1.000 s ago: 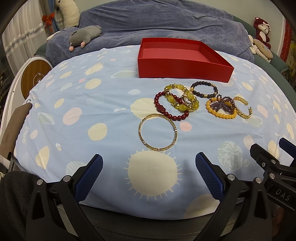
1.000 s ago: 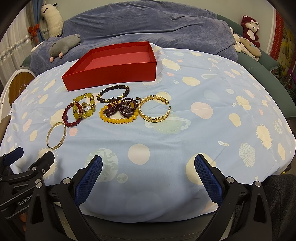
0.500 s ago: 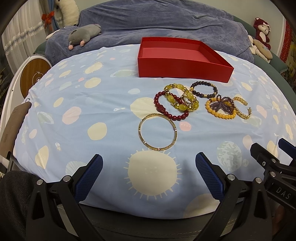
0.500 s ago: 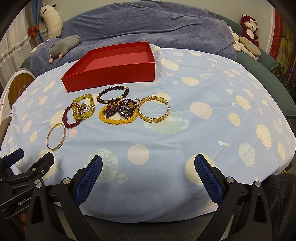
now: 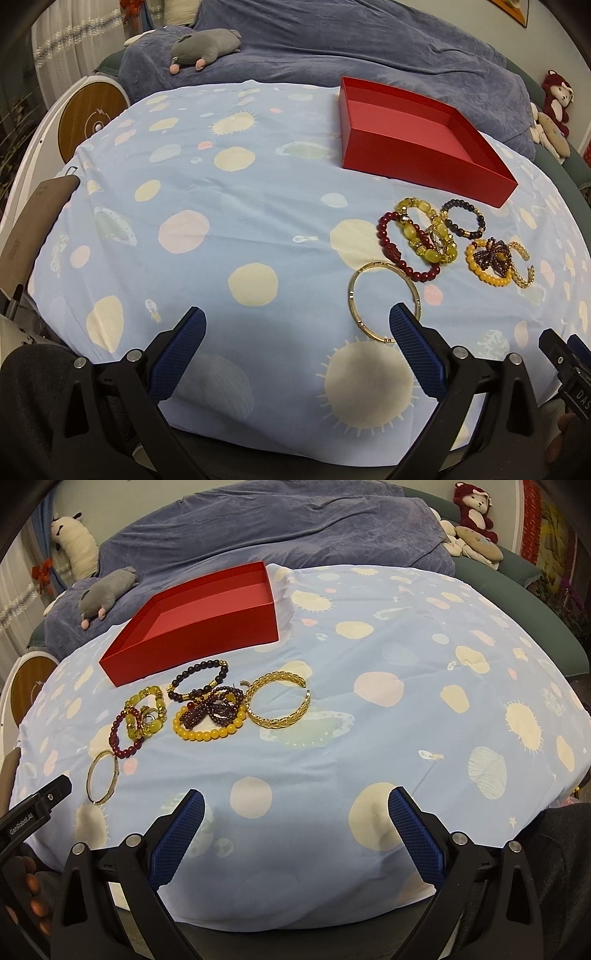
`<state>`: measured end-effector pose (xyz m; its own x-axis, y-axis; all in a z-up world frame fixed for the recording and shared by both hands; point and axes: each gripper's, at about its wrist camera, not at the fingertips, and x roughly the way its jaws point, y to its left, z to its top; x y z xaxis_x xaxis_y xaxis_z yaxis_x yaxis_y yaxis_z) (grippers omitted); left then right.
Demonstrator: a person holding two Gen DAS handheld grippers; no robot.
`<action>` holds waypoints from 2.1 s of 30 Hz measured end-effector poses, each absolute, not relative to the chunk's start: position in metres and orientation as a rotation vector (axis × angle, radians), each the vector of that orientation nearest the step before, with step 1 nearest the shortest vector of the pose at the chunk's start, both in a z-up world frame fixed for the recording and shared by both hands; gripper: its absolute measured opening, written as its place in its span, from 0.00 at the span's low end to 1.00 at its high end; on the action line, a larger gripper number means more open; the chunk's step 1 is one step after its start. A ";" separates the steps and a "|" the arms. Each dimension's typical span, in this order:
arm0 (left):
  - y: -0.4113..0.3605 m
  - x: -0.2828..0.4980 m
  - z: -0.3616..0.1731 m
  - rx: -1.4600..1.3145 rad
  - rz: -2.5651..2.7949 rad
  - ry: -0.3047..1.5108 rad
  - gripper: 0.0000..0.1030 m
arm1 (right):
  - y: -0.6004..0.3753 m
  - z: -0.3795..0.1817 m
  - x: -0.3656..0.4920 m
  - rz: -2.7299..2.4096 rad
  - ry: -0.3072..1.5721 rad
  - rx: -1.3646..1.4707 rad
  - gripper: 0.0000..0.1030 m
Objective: Organize jewelry
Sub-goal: 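Grasp the thin gold bangle with the left tool while the right tool grasps the gold cuff, then carry both bangles into the red box and open both tools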
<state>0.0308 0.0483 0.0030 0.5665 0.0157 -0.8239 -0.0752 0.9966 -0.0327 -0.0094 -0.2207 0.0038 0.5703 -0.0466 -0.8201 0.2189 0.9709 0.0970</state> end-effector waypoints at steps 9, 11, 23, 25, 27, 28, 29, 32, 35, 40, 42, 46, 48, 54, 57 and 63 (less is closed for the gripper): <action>0.034 0.054 -0.016 -0.002 -0.024 1.041 0.65 | -0.227 0.000 0.006 -0.167 0.991 0.193 0.93; 0.031 0.057 -0.016 0.004 -0.044 1.040 0.64 | -0.230 -0.002 0.011 -0.171 1.001 0.201 0.93; 0.020 0.067 -0.013 0.008 -0.116 1.029 0.04 | -0.235 -0.003 0.056 -0.152 1.022 0.194 0.86; 0.020 0.066 -0.013 0.011 -0.124 1.027 0.03 | -0.234 -0.006 0.062 -0.140 1.030 0.185 0.83; 0.019 0.066 -0.012 0.007 -0.122 1.026 0.03 | -0.233 -0.009 0.066 -0.130 1.041 0.179 0.78; 0.019 0.066 -0.011 -0.001 -0.123 1.024 0.03 | -0.233 -0.011 0.069 -0.126 1.046 0.181 0.77; 0.019 0.066 -0.011 -0.009 -0.122 1.025 0.03 | -0.233 -0.013 0.071 -0.120 1.052 0.185 0.73; 0.018 0.067 -0.008 -0.023 -0.123 1.028 0.03 | -0.232 -0.016 0.078 -0.111 1.061 0.185 0.66; 0.018 0.068 -0.007 -0.029 -0.126 1.031 0.03 | -0.231 -0.017 0.085 -0.111 1.056 0.183 0.65; 0.018 0.070 -0.005 -0.041 -0.131 1.038 0.03 | -0.225 -0.017 0.092 -0.104 1.045 0.139 0.58; 0.018 0.070 -0.004 -0.045 -0.132 1.038 0.03 | -0.223 -0.017 0.092 -0.102 1.043 0.115 0.53; 0.019 0.069 0.000 -0.050 -0.137 1.032 0.03 | -0.225 -0.016 0.089 -0.091 1.040 0.118 0.52; 0.019 0.068 0.002 -0.052 -0.136 1.029 0.03 | -0.226 -0.013 0.085 -0.090 1.032 0.131 0.52; 0.022 0.062 0.016 -0.069 -0.146 1.015 0.03 | -0.232 0.000 0.071 -0.081 1.014 0.175 0.52; 0.024 0.059 0.026 -0.079 -0.154 1.002 0.03 | -0.234 0.010 0.064 -0.069 0.998 0.190 0.52; 0.024 0.064 0.055 -0.092 -0.178 0.973 0.03 | -0.236 0.038 0.064 -0.018 0.960 0.203 0.52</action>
